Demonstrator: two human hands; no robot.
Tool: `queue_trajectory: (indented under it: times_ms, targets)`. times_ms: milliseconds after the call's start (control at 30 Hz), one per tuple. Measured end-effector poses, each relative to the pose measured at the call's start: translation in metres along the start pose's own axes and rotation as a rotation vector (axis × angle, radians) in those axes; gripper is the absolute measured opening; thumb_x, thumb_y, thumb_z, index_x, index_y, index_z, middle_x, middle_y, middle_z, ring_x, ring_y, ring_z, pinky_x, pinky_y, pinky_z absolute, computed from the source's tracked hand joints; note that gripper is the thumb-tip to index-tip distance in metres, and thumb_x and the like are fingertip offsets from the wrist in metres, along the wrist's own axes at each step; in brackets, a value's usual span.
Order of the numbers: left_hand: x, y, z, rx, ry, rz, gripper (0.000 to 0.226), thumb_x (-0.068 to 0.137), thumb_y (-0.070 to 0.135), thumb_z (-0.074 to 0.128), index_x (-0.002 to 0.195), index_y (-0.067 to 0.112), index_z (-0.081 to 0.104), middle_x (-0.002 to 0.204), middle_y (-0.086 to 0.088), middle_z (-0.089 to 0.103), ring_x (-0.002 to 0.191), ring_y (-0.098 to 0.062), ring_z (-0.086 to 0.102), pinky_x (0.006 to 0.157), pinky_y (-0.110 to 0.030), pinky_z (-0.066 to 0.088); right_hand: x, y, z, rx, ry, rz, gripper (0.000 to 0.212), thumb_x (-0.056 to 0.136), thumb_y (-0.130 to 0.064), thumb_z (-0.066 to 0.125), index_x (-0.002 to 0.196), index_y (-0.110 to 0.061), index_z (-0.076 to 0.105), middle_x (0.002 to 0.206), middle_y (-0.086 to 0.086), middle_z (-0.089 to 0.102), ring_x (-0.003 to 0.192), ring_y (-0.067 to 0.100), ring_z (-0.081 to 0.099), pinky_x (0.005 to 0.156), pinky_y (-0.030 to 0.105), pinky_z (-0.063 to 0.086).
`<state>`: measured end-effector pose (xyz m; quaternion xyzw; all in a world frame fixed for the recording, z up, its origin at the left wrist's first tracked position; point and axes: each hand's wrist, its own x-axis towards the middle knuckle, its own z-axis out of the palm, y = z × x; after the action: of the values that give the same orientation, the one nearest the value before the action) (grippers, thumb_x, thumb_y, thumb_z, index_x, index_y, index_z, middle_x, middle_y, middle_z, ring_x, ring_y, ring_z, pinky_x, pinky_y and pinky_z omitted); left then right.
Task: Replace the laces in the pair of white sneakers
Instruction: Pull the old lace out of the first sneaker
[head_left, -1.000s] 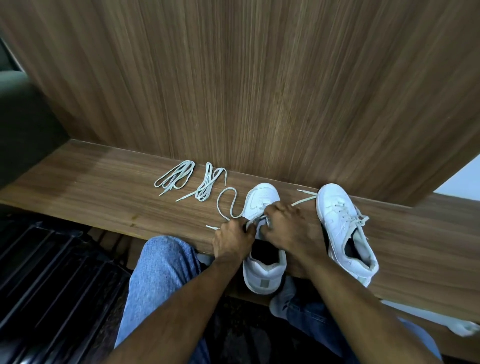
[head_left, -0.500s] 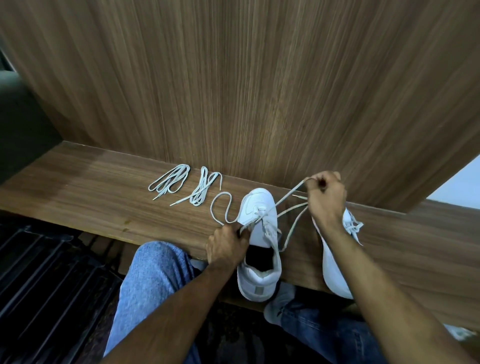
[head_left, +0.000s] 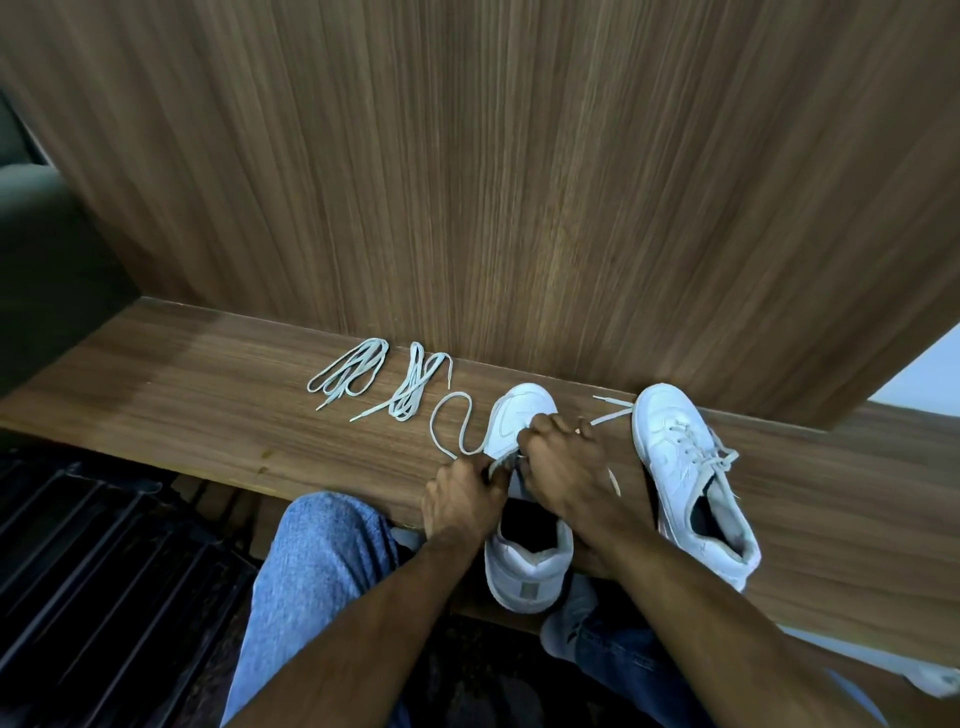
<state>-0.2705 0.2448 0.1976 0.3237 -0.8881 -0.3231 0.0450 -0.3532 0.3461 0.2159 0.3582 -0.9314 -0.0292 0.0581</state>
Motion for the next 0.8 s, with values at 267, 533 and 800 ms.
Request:
queue_trajectory:
  times_ms: [267, 533, 800]
  targets:
    - [-0.001, 0.001, -0.002, 0.001, -0.001, -0.007, 0.034, 0.087, 0.051, 0.053, 0.101, 0.022, 0.067, 0.107, -0.016, 0.067, 0.104, -0.041, 0.059, 0.08, -0.039, 0.046, 0.003, 0.05, -0.032, 0.704, 0.251, 0.548, 0.011, 0.087, -0.027, 0.058, 0.083, -0.019, 0.064, 0.103, 0.0, 0.06, 0.094, 0.03, 0.061, 0.073, 0.035, 0.045]
    - [-0.005, 0.005, -0.003, -0.04, 0.027, -0.011, 0.03, 0.086, 0.049, 0.056, 0.095, 0.023, 0.068, 0.103, -0.015, 0.069, 0.099, -0.04, 0.061, 0.076, -0.036, 0.046, -0.036, 0.035, -0.015, 0.377, 0.079, 0.167, 0.044, 0.082, -0.058, 0.054, 0.111, -0.026, 0.061, 0.113, -0.005, 0.056, 0.106, 0.02, 0.057, 0.079, 0.034, 0.047]
    - [-0.004, -0.004, -0.004, -0.269, 0.023, -0.06, 0.023, 0.083, 0.046, 0.06, 0.088, 0.026, 0.071, 0.083, -0.013, 0.069, 0.089, -0.037, 0.065, 0.072, -0.035, 0.049, -0.036, 0.017, 0.003, 0.713, 0.079, 0.484, 0.02, 0.083, -0.02, 0.055, 0.093, -0.023, 0.072, 0.088, 0.001, 0.073, 0.088, 0.025, 0.066, 0.077, 0.035, 0.05]
